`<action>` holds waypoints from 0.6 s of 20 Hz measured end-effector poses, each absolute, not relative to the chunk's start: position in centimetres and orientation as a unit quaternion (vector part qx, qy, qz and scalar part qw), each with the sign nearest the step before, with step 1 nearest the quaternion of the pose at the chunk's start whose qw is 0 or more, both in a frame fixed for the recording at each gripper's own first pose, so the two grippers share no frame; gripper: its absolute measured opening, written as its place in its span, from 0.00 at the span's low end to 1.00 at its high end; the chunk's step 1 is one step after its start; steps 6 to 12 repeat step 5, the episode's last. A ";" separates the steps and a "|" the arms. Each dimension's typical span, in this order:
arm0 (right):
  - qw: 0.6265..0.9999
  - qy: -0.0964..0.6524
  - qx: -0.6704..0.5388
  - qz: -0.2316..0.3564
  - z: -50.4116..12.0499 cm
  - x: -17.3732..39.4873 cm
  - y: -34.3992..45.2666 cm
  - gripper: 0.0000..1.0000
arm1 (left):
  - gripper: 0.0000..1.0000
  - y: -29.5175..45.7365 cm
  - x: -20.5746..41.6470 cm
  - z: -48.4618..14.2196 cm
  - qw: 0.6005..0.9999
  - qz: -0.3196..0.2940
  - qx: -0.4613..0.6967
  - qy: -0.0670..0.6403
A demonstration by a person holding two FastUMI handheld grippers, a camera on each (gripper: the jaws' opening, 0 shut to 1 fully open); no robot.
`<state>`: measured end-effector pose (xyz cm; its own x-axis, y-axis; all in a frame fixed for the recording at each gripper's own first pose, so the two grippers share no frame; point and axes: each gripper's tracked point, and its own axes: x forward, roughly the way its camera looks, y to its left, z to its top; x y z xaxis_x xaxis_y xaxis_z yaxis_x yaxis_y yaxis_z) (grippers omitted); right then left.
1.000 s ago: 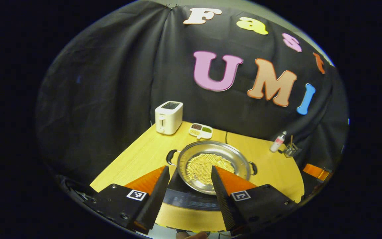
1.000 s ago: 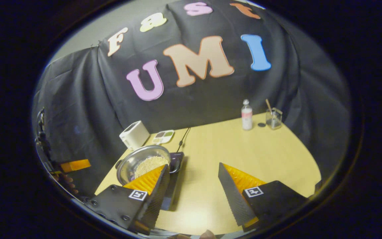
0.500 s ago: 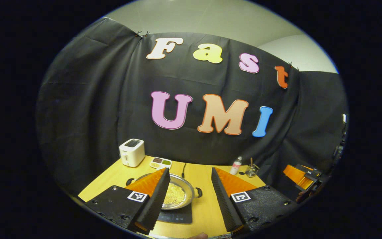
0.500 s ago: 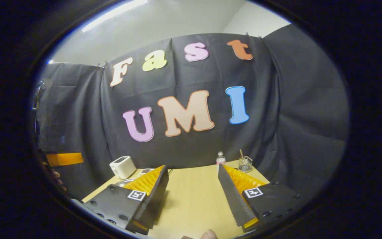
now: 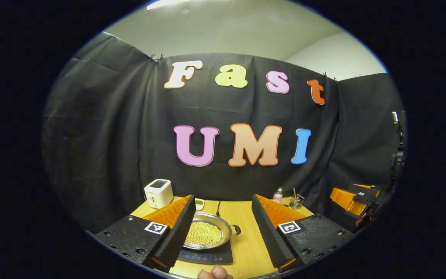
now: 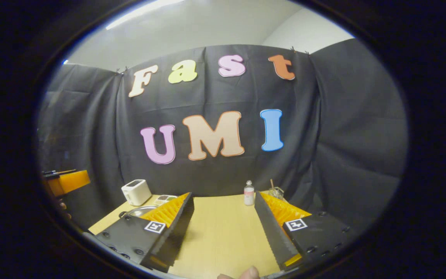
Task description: First push the handle of the pot to place it horizontally, then grasp the pot with both hands and set it on the induction cooktop.
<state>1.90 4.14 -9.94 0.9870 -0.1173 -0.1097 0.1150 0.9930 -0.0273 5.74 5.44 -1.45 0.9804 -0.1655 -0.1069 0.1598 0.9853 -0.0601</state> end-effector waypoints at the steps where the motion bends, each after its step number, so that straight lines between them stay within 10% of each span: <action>1: 0.997 0.054 -0.014 -0.054 -9.6 2.0 4.6 0.91 | 0.89 5.7 5.8 -1.2 0.995 -0.082 -0.019 0.050; 12: 0.998 0.040 -0.008 -0.046 -8.4 2.3 5.7 0.91 | 0.89 6.2 5.6 -0.7 0.995 -0.087 -0.003 0.048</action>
